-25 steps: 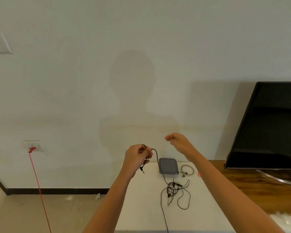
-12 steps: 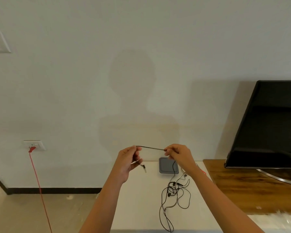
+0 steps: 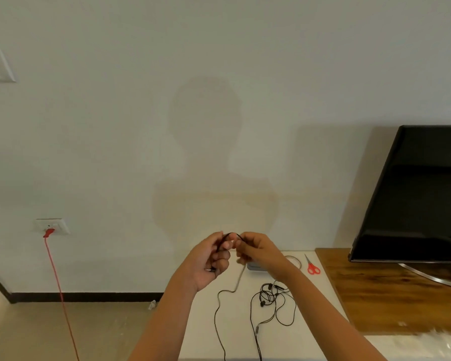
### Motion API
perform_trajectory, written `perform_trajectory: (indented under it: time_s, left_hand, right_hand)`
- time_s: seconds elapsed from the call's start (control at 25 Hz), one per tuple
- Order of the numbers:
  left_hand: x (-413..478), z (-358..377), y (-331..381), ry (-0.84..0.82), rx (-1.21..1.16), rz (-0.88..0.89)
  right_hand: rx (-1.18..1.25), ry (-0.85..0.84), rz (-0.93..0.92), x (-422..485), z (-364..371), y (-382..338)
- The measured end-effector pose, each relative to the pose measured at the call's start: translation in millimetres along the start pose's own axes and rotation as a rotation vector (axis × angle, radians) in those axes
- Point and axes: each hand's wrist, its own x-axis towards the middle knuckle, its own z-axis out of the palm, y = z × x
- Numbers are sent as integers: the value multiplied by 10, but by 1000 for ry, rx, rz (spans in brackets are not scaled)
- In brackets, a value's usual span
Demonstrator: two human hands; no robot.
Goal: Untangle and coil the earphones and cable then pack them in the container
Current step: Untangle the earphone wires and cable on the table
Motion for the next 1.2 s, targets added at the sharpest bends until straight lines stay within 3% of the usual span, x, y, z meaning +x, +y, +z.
perform_trajectory:
  time_s: [0.16,0.36,0.56,0.88,1.04,1.2]
  left_hand:
    - [-116,-63,1,-154,-265,-3]
    - [-150,-15,-53,-177,-158,141]
    - [-18,40,-37,-106,-6,414]
    - [108,-138,198,114,573,761]
    - [130,-210,239,52,781,673]
    - [160,-179,112,-55,798,484]
  right_hand:
    - [204,71,-4,-85,3,153]
    - [346,230,-21,-81,85,237]
    - [9,190,20,-234,363,309]
    - [-257,80,84,-699,516,170]
    - [-362,187,-115,-508,206,-173]
    - [-428,283,-252,-75,-94,-497]
